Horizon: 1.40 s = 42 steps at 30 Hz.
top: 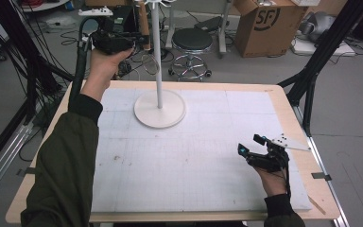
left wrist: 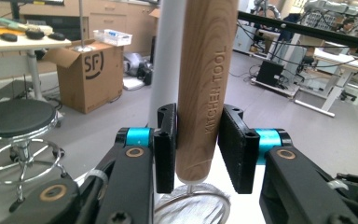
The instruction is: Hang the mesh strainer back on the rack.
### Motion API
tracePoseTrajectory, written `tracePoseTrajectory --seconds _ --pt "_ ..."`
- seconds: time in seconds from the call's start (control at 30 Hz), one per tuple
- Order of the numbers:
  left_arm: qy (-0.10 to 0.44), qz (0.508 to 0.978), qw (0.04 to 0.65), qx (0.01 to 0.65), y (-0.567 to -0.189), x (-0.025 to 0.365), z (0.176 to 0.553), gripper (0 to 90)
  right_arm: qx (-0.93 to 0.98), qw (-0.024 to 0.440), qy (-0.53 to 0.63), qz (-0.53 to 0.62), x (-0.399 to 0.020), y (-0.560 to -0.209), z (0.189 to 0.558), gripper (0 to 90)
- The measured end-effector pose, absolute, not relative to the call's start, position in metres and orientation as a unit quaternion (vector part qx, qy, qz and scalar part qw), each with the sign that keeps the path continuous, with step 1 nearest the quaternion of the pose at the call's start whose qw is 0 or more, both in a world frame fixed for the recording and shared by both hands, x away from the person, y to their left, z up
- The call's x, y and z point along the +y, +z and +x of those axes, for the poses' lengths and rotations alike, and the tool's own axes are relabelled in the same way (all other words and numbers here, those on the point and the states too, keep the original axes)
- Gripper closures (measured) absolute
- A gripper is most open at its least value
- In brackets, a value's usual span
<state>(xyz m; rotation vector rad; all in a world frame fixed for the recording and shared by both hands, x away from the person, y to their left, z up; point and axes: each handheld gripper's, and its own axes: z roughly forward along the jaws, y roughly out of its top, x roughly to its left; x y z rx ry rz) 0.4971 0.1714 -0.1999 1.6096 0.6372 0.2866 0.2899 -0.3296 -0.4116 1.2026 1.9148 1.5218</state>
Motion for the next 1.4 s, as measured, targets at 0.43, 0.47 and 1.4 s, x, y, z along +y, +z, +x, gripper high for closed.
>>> tracePoseTrajectory --seconds 0.43,0.47,1.4 --pt "0.157 0.684 0.643 0.306 -0.201 0.186 0.494 30.3 0.687 0.208 0.548 0.431 -0.331 -0.412 0.291 15.0" --pt "0.162 0.681 0.647 0.303 -0.201 0.187 0.492 30.4 0.687 0.209 0.547 0.43 -0.331 -0.412 0.291 15.0" --pt "0.176 0.667 0.662 0.294 -0.228 0.211 0.441 28.1 0.69 0.21 0.548 0.423 -0.323 -0.41 0.29 14.9"
